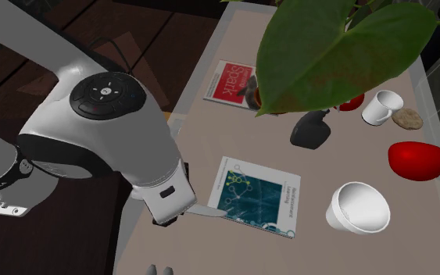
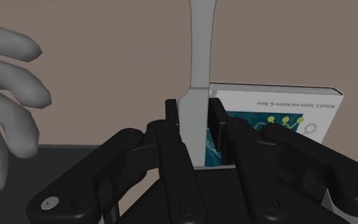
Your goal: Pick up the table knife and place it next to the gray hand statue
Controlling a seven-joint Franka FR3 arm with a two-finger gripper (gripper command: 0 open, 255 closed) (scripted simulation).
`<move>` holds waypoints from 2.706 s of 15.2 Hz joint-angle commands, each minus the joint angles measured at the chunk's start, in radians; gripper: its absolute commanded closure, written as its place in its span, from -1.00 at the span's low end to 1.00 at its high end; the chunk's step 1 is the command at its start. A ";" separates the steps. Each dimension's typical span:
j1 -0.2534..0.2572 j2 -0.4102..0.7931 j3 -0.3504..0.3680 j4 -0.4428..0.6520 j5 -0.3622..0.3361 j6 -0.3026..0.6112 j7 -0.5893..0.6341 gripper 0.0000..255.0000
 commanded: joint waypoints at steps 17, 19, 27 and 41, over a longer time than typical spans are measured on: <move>0.015 0.277 -0.030 0.012 -0.075 0.264 0.071 1.00; 0.021 0.310 -0.037 0.019 -0.083 0.291 0.078 1.00; 0.042 0.421 -0.061 0.047 -0.099 0.375 0.098 1.00; 0.030 0.333 -0.045 0.018 -0.091 0.315 0.089 -1.00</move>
